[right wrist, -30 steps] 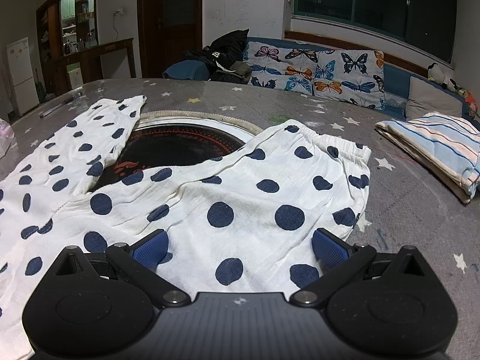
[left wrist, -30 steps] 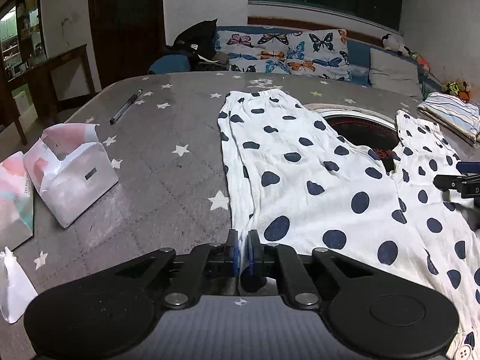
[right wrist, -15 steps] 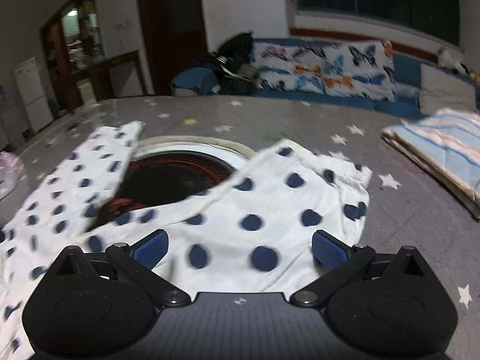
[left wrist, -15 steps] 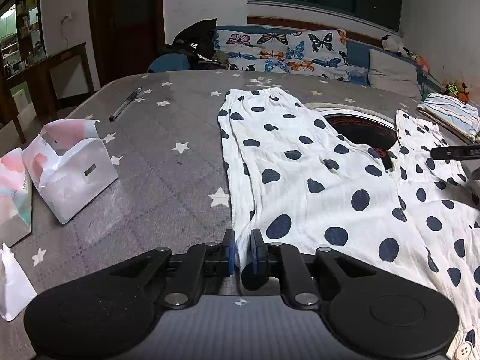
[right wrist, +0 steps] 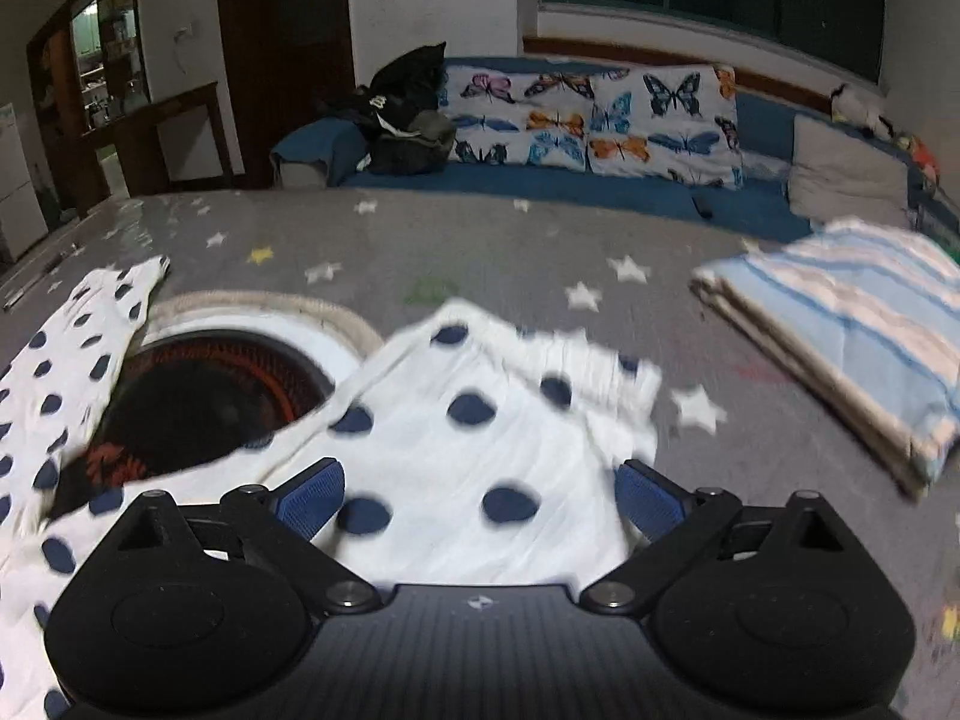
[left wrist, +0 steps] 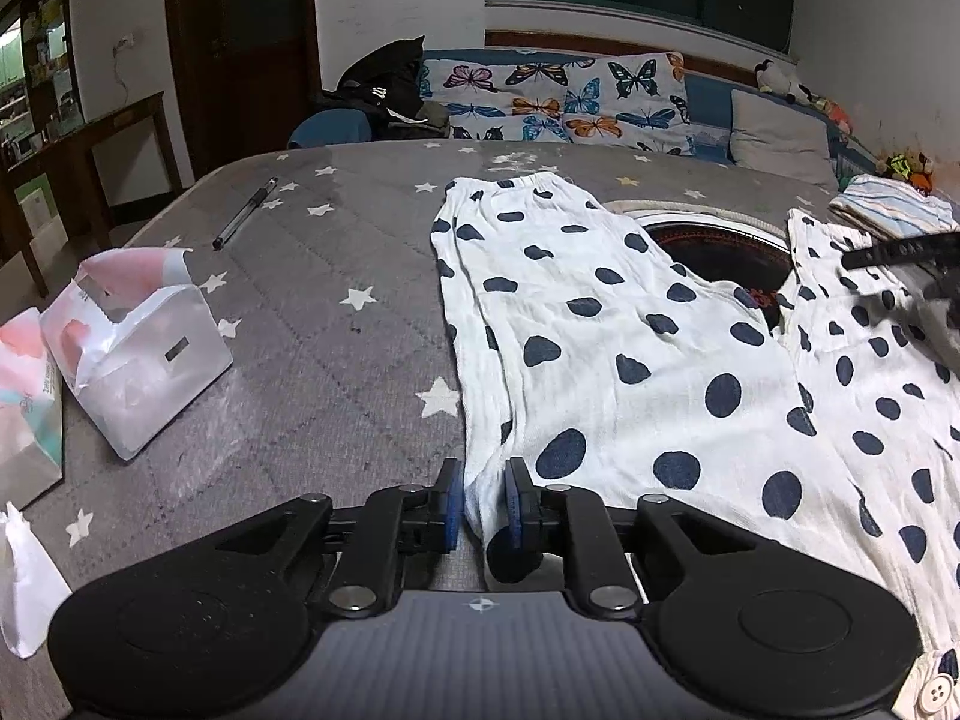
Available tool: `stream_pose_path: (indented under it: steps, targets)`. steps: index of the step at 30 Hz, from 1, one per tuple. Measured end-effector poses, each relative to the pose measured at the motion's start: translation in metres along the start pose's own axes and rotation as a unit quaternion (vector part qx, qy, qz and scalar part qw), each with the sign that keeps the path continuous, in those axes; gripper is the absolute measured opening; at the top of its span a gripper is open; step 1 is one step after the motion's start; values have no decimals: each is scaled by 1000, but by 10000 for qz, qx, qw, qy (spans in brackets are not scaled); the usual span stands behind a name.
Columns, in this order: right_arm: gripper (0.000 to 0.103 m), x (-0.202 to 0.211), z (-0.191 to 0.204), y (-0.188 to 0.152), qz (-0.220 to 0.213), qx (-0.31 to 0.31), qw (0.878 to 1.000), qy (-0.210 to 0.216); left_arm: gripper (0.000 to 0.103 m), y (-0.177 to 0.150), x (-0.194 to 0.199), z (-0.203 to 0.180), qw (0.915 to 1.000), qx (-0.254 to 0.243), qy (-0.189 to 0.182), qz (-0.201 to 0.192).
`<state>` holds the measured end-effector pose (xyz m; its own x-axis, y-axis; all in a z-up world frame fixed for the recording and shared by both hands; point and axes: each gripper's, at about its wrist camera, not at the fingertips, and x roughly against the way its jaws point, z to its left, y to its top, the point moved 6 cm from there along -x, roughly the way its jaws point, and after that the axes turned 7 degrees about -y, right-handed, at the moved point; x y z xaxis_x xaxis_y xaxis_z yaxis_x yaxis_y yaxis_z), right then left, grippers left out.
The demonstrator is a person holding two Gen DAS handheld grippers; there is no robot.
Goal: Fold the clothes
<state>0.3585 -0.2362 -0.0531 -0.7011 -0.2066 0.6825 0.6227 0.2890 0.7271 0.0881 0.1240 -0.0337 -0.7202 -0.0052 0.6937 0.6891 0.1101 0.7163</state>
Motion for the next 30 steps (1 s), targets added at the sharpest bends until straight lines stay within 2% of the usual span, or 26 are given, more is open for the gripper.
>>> stream_pose_path:
  steps: [3, 8, 9, 10, 12, 22, 27, 30]
  targets:
    - [95, -17, 0, 7, 72, 93, 9998, -135, 19, 1, -1, -1, 10000, -17, 13, 21]
    - [99, -37, 0, 17, 75, 241, 9995, -175, 19, 0, 0, 0, 10000, -80, 38, 20]
    - [100, -39, 0, 18, 76, 224, 9996, -165, 24, 0, 0, 0, 9999, -90, 70, 12]
    - [100, -39, 0, 18, 60, 202, 9997, -149, 32, 0, 0, 1, 9999, -100, 101, 3]
    - [96, -37, -1, 17, 12, 139, 9998, -109, 41, -1, 0, 5, 9999, -42, 141, -22]
    - [96, -34, -3, 31, -120, -93, 9997, -165, 42, 11, 1, 5, 9999, -46, 132, -27]
    - [93, -50, 1, 41, 15, 150, 9991, -396, 42, 31, -3, -7, 9996, -226, 5, -162]
    - [93, -59, -5, 45, 88, 32, 9984, -554, 42, 44, -8, -15, 9992, -318, -84, -227]
